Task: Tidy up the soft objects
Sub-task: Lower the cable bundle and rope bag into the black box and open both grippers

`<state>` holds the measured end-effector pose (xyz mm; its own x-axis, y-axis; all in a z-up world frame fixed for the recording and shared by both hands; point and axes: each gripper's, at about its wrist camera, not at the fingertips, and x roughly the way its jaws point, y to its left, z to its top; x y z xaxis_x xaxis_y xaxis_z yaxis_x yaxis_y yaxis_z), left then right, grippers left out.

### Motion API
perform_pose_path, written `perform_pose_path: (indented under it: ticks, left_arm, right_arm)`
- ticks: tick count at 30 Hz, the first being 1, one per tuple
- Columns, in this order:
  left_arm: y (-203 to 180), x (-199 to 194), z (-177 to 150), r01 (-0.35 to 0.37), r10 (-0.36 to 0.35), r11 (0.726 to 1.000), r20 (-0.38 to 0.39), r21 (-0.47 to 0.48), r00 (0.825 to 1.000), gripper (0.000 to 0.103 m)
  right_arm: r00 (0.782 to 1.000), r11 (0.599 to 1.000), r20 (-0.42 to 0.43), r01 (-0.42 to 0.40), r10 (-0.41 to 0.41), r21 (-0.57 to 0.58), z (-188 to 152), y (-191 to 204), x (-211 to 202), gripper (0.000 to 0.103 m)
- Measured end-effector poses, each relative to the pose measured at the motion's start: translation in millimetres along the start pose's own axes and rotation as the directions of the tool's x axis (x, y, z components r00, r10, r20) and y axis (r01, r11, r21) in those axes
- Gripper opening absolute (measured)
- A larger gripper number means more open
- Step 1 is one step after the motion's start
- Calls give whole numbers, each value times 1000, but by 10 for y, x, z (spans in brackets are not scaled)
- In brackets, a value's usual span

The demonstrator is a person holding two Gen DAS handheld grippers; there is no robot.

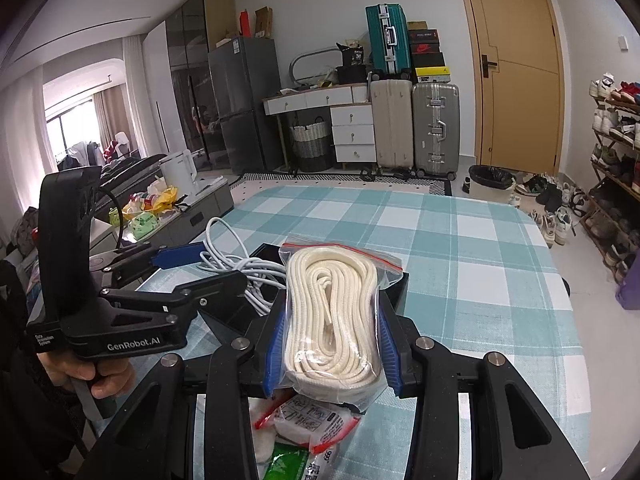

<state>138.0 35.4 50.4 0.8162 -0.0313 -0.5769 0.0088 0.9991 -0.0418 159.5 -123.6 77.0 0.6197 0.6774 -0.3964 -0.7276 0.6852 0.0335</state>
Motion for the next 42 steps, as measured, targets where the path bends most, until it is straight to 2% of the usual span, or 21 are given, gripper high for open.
perform_pose_path:
  ticks: [25, 30, 39, 41, 42]
  left_arm:
    - [-56, 278, -77, -42, 47, 995, -52, 95, 998, 67]
    - [-75, 339, -102, -24, 33, 994, -83, 106, 996, 67]
    - [-89, 358, -119, -16, 26, 993, -89, 115, 996, 68]
    - [-90, 359, -119, -13, 23, 994, -96, 112, 995, 69]
    - [-86, 352, -117, -6, 17, 994, -100, 106, 995, 69]
  right_arm:
    - [996, 1000, -88, -25, 24, -18, 32, -55, 579, 40]
    - [994, 1000, -110, -18, 15, -22, 21, -74, 689, 40]
    - [991, 1000, -137, -3, -1, -27, -8, -155, 819, 40]
    - [991, 1000, -134, -9, 6, -28, -8, -162, 817, 44]
    - [992, 999, -127, -9, 5, -31, -7, -162, 805, 49]
